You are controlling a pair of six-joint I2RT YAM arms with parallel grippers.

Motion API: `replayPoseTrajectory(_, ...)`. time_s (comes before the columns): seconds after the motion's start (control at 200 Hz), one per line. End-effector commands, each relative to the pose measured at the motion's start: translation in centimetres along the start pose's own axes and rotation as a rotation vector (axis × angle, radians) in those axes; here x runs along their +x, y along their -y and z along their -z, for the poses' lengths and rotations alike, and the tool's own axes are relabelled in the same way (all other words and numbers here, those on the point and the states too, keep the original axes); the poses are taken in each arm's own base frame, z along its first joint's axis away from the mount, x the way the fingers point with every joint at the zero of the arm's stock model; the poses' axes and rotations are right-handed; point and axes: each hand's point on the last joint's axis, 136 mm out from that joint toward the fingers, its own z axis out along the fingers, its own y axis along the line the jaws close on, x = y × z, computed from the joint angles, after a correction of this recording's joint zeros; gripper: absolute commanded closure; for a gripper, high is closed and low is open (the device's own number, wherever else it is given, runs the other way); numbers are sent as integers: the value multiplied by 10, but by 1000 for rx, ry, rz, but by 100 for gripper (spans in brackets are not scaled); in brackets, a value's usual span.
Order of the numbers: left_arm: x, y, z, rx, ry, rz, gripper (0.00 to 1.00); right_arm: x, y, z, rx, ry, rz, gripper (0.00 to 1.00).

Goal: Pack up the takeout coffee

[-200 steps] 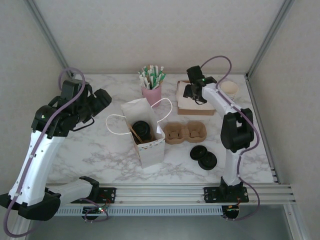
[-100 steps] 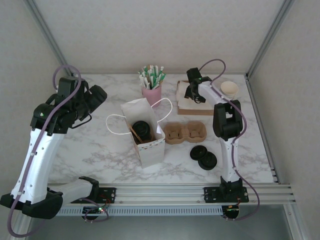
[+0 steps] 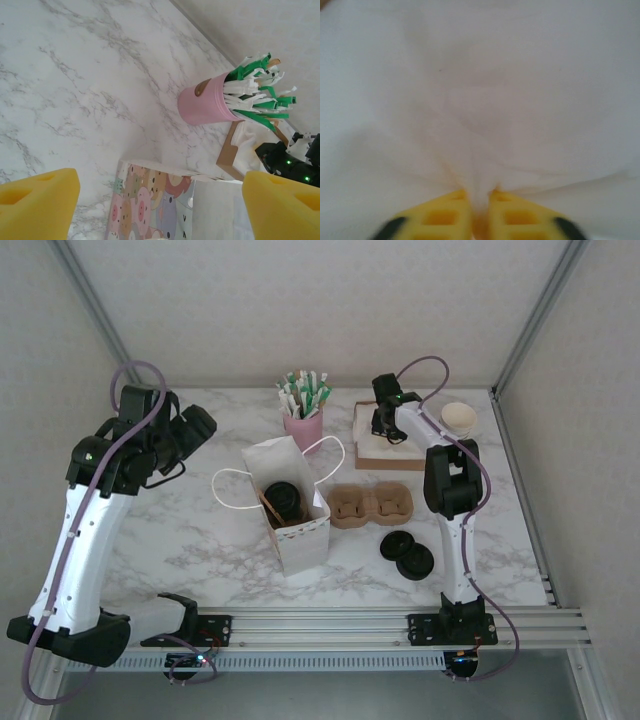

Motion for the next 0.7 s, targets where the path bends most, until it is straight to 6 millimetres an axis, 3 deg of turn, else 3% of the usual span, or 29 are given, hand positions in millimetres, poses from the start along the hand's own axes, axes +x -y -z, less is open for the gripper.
replayPoseTrajectory(0.0, -5, 9, 6, 39, 2, -20, 16, -48, -6, 77, -88, 147, -35, 100)
replayPoseTrajectory(0.075, -4, 10, 4, 46, -3, -15, 16, -58, -7, 109, -134, 194, -33, 100)
replayPoseTrajectory(0.195, -1, 14, -1, 69, -16, 5, 16, -72, -5, 179, -228, 291, -37, 100)
replayPoseTrajectory(0.36, 5, 20, -13, 94, -51, 24, 18, -64, 3, 265, -346, 370, -41, 100)
replayPoseTrajectory(0.516, 13, 22, -22, 103, -86, 46, 19, -32, -6, 347, -506, 427, -7, 100)
replayPoseTrajectory(0.696, 26, 32, -30, 148, -152, 59, 24, 34, -60, 442, -797, 476, 155, 100)
